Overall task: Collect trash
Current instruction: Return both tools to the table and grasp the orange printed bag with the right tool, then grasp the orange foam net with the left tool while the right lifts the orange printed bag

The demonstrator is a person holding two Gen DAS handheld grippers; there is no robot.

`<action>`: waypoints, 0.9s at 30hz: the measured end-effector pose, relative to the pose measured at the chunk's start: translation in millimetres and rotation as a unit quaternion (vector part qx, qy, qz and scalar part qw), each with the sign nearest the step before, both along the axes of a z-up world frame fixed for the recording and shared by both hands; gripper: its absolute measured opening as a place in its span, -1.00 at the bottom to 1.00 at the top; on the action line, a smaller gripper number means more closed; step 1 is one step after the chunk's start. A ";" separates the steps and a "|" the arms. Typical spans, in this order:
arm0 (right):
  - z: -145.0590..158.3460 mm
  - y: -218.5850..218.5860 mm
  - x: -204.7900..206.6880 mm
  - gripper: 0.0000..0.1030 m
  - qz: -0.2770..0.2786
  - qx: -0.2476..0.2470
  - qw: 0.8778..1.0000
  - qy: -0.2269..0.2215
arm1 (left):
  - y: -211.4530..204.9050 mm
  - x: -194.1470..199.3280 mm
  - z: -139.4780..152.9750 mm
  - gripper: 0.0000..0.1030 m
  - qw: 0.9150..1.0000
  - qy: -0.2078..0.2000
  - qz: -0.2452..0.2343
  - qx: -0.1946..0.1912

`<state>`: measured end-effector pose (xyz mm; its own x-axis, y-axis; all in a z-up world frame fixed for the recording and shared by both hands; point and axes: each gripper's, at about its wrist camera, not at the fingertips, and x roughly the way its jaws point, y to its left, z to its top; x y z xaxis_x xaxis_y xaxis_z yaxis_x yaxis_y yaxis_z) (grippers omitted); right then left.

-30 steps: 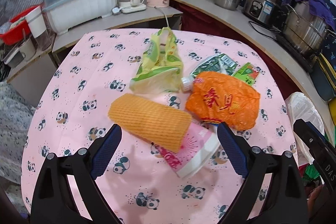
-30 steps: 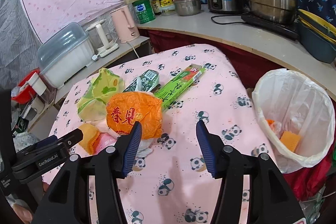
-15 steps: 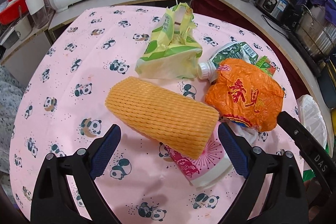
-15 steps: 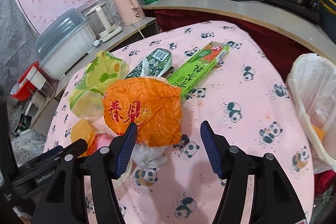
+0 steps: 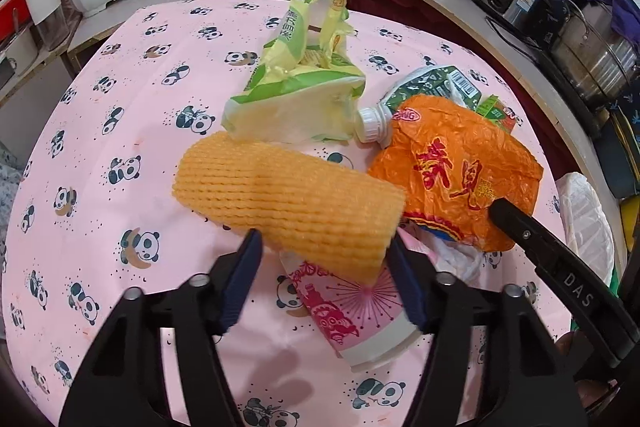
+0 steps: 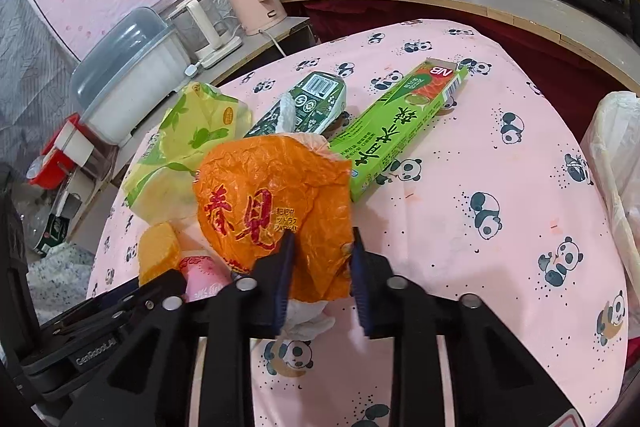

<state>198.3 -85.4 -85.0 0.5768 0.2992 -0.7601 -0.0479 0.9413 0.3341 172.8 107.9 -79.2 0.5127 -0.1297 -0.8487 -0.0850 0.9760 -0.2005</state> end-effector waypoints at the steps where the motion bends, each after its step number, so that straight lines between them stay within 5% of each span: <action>1: 2.0 -0.7 -1.9 -0.65 0.000 0.001 1.000 -0.003 | -1.3 0.1 0.4 -0.19 1.000 0.000 -0.005 -0.002; 2: 4.5 -1.2 -4.6 -0.67 0.001 0.002 1.000 -0.008 | -2.6 0.0 0.9 -0.42 1.000 0.001 -0.008 -0.003; 7: 26.0 -6.7 -18.5 -0.74 -0.003 -0.003 0.999 -0.039 | -7.2 -2.8 6.7 -0.86 1.000 -0.003 -0.020 -0.007; 27: 89.7 -85.4 -79.8 -0.76 -0.088 -0.005 0.989 -0.117 | -39.0 -34.6 53.9 -0.91 0.998 -0.049 -0.046 -0.011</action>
<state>118.5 -170.9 4.7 0.7799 0.1721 -0.6018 0.0415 0.9451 0.3241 138.2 68.9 -25.3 0.5777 -0.1985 -0.7918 0.0255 0.9739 -0.2256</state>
